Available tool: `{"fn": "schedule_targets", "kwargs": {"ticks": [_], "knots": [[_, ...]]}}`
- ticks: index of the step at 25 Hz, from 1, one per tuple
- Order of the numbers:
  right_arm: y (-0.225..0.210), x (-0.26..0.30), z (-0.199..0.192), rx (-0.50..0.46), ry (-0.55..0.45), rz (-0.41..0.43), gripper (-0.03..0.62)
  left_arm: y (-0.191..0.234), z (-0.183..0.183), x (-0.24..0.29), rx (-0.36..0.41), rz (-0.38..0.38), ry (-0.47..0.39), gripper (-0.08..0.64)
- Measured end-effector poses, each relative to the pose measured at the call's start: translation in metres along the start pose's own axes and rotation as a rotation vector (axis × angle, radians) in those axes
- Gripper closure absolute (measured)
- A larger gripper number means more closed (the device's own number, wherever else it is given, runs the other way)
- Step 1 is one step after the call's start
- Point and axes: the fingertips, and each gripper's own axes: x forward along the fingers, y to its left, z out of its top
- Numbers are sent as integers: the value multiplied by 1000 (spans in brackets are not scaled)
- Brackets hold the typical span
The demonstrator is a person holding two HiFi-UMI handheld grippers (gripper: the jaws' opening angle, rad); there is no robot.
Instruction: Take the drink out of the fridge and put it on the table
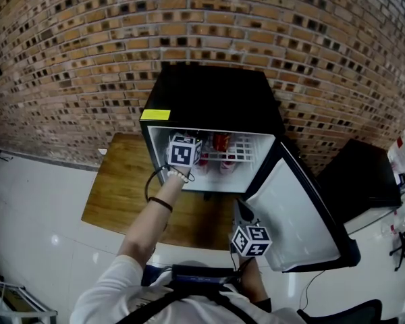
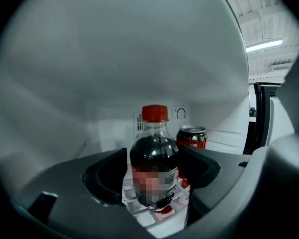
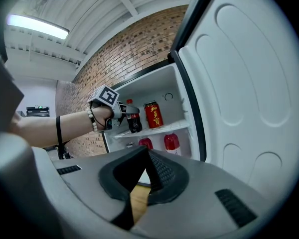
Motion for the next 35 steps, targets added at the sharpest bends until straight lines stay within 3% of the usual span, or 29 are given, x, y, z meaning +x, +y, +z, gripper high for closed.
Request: {"fn": "schedule_targets", "kwargs": {"ticks": [7, 13, 18, 21, 25, 30, 35], "knots": [[4, -2, 3, -9, -4, 9, 578, -6, 1, -10, -20, -37, 2, 258], [6, -1, 7, -11, -10, 16, 578, -30, 8, -56, -34, -85, -41, 258], [12, -1, 7, -19, -12, 31, 578, -52, -14, -96, -26, -133, -56, 258], [14, 0, 7, -22, -12, 36, 578, -65, -39, -116, -15, -161, -63, 258], [17, -2, 2, -22, -4, 37, 578, -76, -96, -130, -55, -187, -41, 258], [16, -8, -1, -19, -1, 27, 578, -85, -180, -126, -37, -175, 37, 258], [15, -15, -2, -20, -2, 19, 578, -90, -225, -123, -45, -156, 48, 258]]}}
